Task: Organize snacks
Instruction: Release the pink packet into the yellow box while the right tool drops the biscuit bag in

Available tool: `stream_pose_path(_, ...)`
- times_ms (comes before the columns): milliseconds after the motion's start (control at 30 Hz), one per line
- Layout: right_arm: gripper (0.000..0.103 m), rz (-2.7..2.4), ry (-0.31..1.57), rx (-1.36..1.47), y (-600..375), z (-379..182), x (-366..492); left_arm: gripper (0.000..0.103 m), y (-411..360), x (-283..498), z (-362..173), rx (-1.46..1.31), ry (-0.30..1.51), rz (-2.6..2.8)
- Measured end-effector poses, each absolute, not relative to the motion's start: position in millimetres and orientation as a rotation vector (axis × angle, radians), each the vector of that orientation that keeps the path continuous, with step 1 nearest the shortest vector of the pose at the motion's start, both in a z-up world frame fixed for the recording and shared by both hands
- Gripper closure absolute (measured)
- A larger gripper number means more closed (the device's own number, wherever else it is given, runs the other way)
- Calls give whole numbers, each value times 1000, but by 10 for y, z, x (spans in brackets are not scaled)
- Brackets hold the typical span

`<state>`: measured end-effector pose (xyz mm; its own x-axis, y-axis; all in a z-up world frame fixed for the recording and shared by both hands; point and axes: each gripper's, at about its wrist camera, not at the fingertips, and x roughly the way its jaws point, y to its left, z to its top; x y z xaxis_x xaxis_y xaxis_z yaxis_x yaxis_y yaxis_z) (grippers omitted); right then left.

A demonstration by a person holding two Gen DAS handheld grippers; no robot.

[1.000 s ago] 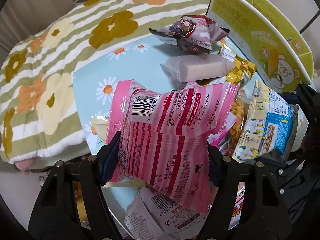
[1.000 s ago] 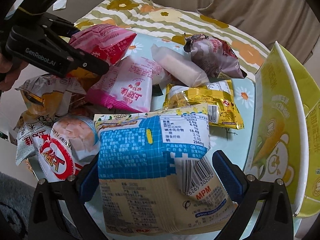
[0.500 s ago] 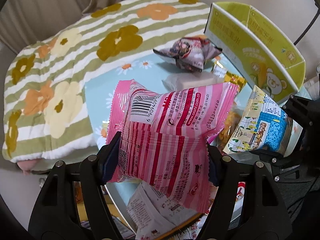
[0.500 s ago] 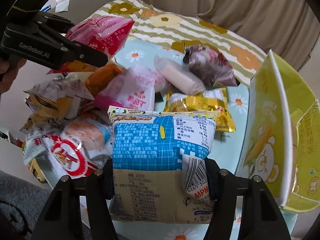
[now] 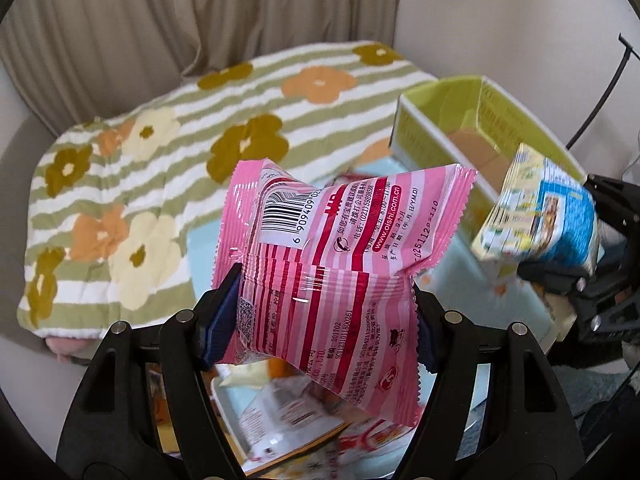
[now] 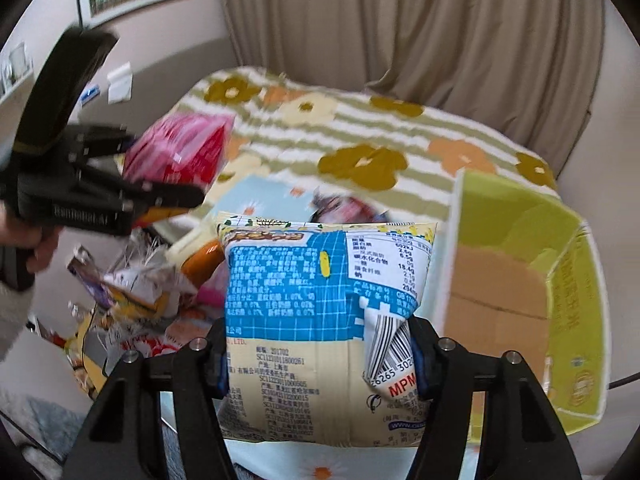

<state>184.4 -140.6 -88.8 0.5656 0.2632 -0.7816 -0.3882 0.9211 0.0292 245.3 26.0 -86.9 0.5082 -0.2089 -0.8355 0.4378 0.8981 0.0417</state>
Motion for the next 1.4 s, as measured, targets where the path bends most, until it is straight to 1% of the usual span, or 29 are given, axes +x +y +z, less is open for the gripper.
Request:
stream_pose_path(233,43,293,825,-124,-2256,-435,1960,35,-599,2461,-574,214,896,-410)
stream_pose_path(433,43,219,825,-104,-2910,-316,2078,35,-1489,2516,-585,190,886,-468)
stream_pose_path(700,43,146,888,3,-3570,-465,2192,35,-2464,2574,-938,225,975,-550)
stream_pose_path(1000,43,76,943,92,-3820,-702,2250,33,-2946,2604,-1440,389,1051,-629)
stream_pose_path(1033,43,71,947,97,-3838,-720,2253,32,-2979,2613,-1481,415,1051,-629)
stream_pose_path(1100,43,60,956,104,-3871,-754,2271,25,-3048,2625,-1563,458,1061,-629)
stream_pose_path(1167,43,52,961,113,-3896,-784,2291,8,-3053,2643,-1600,458,1076,-637)
stream_pose_path(1300,43,47,975,123,-3893,-832,2271,6,-2977,2596,-1587,438,1088,-651)
stream_pose_path(1400,43,57,989,113,-3847,-882,2260,6,-2872,2499,-1545,456,1059,-625)
